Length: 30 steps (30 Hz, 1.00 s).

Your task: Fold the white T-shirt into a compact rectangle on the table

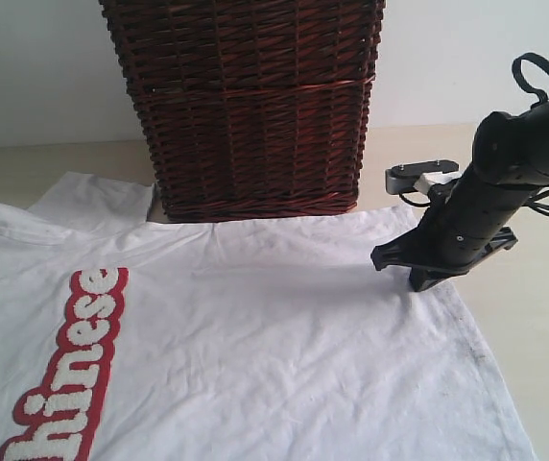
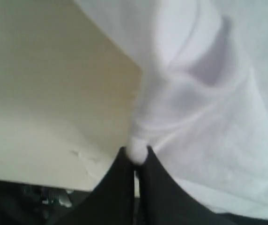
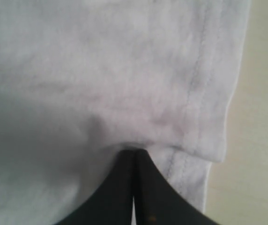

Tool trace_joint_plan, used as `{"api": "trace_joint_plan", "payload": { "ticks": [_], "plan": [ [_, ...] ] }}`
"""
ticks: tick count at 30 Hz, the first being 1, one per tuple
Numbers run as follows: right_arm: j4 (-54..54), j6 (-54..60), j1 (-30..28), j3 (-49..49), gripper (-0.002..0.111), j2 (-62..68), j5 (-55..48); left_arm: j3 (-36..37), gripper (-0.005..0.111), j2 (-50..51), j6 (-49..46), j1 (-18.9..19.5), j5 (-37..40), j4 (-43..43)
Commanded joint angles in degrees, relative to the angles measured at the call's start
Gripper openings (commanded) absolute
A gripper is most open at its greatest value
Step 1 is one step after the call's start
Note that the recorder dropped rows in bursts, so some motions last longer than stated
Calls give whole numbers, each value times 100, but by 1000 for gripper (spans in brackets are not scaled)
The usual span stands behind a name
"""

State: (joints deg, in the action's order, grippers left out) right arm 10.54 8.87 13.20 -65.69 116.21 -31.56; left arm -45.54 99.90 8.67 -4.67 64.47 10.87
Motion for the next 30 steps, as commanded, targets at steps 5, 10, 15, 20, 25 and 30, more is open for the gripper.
{"api": "trace_joint_plan", "payload": {
  "ticks": [5,10,15,20,25,30],
  "plan": [
    [152,88,-20,63,0,41,-59,689,0,-267,364,18,550,97],
    [152,109,13,63,0,41,-61,689,42,-278,687,8,550,399],
    [152,109,13,63,0,41,-61,247,62,-386,763,8,550,543],
    [74,109,13,63,0,-156,-52,-111,44,-782,811,8,-590,312],
    [-63,109,13,63,0,-601,-5,-182,0,-204,-267,8,-2139,-575],
    [-91,97,13,74,0,-671,-28,-1159,0,1279,-43,229,-1370,-244]
  ]
}}
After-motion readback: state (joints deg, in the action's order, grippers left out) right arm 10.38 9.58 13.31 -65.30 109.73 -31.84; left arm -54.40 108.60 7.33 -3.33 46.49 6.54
